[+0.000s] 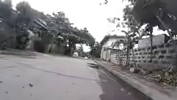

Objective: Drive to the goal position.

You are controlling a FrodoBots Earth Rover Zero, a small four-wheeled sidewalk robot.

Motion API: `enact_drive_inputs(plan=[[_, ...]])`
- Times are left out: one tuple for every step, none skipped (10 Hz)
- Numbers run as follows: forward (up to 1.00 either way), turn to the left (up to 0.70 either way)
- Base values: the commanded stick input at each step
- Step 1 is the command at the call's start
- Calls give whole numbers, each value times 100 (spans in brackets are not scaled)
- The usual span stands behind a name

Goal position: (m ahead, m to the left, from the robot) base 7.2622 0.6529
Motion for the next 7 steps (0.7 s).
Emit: enact_drive_inputs(plan=[[100,0],[100,0],[100,0],[100,0],[100,0],[100,0],[100,-5]])
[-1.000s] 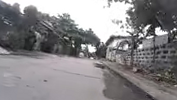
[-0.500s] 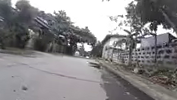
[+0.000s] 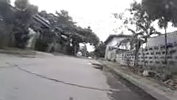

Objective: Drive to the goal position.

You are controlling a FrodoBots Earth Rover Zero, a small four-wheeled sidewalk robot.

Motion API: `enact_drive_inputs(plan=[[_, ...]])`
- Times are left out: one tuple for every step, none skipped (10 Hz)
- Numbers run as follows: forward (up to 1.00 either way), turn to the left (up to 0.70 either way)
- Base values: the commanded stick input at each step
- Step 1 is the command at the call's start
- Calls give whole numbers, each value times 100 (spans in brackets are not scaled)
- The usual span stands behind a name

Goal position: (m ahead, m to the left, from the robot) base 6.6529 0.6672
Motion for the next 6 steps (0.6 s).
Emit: enact_drive_inputs(plan=[[100,-27],[100,-40],[100,-40],[100,-37],[100,-10],[100,0]])
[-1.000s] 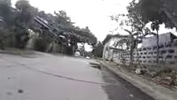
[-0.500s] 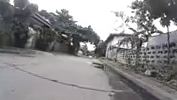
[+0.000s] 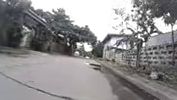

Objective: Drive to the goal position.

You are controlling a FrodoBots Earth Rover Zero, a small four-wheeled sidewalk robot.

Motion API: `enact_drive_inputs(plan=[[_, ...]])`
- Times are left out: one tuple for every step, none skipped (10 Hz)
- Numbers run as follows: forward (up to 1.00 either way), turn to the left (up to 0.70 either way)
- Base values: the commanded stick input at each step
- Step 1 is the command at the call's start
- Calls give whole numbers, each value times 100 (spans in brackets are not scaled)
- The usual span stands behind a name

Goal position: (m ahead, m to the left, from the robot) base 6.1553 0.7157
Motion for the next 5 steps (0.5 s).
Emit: enact_drive_inputs(plan=[[100,0],[100,0],[100,0],[100,0],[100,0]])
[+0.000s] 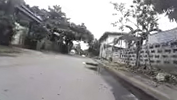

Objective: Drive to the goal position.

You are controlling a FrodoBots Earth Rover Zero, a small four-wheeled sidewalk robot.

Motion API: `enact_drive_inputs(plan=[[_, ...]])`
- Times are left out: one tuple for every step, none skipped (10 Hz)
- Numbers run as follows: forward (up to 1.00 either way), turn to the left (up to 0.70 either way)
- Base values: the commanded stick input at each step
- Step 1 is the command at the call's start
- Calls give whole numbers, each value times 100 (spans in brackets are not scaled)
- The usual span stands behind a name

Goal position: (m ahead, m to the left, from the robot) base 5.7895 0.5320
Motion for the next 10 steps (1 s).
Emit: enact_drive_inputs(plan=[[100,0],[100,0],[100,0],[100,0],[100,0],[100,0],[100,-1],[100,-36],[100,-40],[100,-24]])
